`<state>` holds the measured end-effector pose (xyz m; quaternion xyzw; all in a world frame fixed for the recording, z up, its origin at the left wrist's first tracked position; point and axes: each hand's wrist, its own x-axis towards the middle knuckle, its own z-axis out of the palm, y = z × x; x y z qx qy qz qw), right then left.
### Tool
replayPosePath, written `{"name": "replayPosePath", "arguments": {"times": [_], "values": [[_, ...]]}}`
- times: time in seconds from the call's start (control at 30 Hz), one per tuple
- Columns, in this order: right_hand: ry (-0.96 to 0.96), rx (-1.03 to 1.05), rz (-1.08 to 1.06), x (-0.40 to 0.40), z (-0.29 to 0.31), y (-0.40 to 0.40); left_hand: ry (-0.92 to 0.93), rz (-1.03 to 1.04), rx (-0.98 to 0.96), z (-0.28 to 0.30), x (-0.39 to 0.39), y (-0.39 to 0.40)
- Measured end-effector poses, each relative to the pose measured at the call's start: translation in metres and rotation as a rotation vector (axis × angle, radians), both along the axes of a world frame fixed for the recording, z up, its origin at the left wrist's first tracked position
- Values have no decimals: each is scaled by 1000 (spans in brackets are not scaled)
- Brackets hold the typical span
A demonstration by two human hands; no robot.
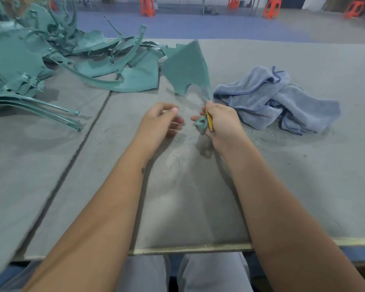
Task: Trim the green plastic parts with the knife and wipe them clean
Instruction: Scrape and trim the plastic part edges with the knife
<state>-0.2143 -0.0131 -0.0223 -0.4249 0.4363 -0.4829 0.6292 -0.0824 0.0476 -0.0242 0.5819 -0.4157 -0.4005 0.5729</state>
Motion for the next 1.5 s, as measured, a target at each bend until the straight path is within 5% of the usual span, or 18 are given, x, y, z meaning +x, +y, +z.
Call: {"name": "replayPosePath", "arguments": {"times": [0.1, 0.43, 0.7, 0.87, 1.13, 1.3, 1.5], "values": [[93, -94, 130, 2, 0, 5, -249, -41, -5, -5, -6, 2], [309, -266, 145, 4, -1, 11, -175, 91, -106, -1, -9, 3], [394, -317, -41, 6, -6, 8, -535, 58, -78, -11, -6, -2], [246, -101, -122, 0, 1, 0, -881, 82, 60, -12, -3, -2], [346, -249, -157, 1, -4, 2, -1270, 75, 79, -18, -14, -4], [211, -328, -88, -1, -1, 7, -1024, 158, 8, -13, -10, -6], [154, -365, 72, 2, 2, 11, 178, 122, -72, 4, -7, -4]]}}
